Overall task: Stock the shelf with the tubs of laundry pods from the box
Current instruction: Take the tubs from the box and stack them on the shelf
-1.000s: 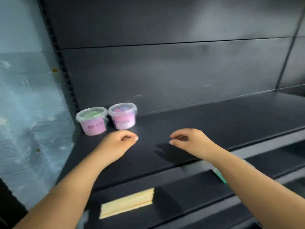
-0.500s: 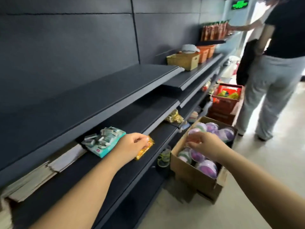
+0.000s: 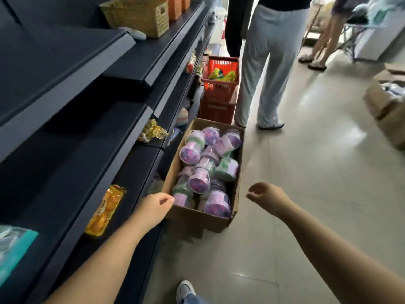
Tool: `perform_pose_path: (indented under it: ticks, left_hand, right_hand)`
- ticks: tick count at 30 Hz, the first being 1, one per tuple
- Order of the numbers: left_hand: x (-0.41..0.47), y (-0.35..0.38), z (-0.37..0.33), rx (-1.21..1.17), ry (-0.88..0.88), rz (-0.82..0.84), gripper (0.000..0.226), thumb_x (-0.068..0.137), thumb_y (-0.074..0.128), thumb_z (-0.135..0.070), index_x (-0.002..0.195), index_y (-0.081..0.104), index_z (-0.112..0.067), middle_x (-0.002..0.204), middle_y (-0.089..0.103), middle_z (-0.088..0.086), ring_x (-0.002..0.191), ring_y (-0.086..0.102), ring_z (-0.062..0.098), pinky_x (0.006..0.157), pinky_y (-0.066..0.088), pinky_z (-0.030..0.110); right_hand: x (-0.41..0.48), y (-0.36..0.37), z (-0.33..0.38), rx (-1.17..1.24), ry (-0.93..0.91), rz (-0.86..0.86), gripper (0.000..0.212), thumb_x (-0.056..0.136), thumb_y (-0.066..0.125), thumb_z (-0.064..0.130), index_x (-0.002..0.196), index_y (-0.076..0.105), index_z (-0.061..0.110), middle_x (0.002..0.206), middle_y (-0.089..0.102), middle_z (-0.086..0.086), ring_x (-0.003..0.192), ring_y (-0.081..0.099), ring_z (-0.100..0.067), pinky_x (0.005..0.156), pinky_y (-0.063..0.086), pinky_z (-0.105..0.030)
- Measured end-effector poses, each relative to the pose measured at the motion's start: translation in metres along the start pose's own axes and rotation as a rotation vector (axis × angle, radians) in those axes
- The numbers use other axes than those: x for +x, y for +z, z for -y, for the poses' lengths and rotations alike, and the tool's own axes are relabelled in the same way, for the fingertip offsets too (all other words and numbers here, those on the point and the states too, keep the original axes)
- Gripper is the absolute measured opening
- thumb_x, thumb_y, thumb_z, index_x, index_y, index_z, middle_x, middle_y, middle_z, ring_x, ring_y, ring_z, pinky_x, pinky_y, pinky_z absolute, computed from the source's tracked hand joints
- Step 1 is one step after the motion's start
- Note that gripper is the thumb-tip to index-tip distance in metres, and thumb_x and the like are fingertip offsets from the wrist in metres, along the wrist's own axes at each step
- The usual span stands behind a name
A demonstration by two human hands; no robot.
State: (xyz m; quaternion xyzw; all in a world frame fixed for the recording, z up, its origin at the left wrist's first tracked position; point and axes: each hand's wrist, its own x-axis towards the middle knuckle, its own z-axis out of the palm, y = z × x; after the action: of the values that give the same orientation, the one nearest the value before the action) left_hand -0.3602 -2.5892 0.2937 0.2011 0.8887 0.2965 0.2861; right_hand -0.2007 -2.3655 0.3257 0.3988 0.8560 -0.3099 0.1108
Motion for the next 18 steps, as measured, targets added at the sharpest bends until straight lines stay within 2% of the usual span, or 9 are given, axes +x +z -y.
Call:
perform_pose_path:
  ticks: [5,8,12,15,18]
  left_hand:
    - [0.056,0.017,0.005,0.007,-0.112,0.134,0.019,0.092,0.051,-0.022,0.098,0.067,-0.013,0.093,0.064,0.005,0.091,0.056,0.018,0.075,0.037,0.025]
    - [0.09,0.034,0.008,-0.006,-0.167,0.225,0.018,0.093,0.05,-0.021,0.084,0.064,-0.014,0.09,0.063,0.006,0.087,0.055,0.019,0.076,0.039,0.027]
    - [0.134,0.058,0.015,-0.063,-0.304,0.258,0.027,0.092,0.051,-0.022,0.066,0.057,-0.023,0.09,0.065,0.011,0.087,0.058,0.024,0.084,0.045,0.033]
    - [0.164,0.079,0.014,-0.142,-0.443,0.253,0.025,0.092,0.051,-0.025,0.068,0.058,-0.021,0.091,0.066,0.013,0.089,0.058,0.026,0.081,0.043,0.032]
    - [0.2,0.108,0.012,-0.304,-0.588,0.223,0.021,0.094,0.05,-0.022,0.074,0.056,-0.017,0.078,0.061,0.007,0.079,0.055,0.021,0.071,0.039,0.028]
  right_hand:
    - [0.05,0.019,-0.02,0.063,0.15,0.048,0.034,0.088,0.058,0.032,0.115,0.061,0.012,0.117,0.065,-0.006,0.109,0.058,-0.023,0.086,0.042,-0.025]
    - [0.086,0.029,-0.034,0.081,0.204,0.103,0.036,0.089,0.057,0.032,0.118,0.059,0.011,0.119,0.063,-0.008,0.108,0.058,-0.022,0.08,0.04,-0.023]
    - [0.147,0.037,-0.047,0.043,0.21,0.202,0.036,0.09,0.055,0.031,0.12,0.058,0.011,0.121,0.062,-0.007,0.11,0.057,-0.024,0.076,0.036,-0.02]
    - [0.199,0.041,-0.051,0.018,0.204,0.282,0.034,0.091,0.054,0.03,0.119,0.059,0.01,0.121,0.063,-0.008,0.11,0.057,-0.025,0.075,0.036,-0.022]
    - [0.253,0.049,-0.053,0.0,0.202,0.337,0.031,0.091,0.055,0.027,0.114,0.062,0.008,0.118,0.064,-0.01,0.107,0.058,-0.027,0.076,0.039,-0.024]
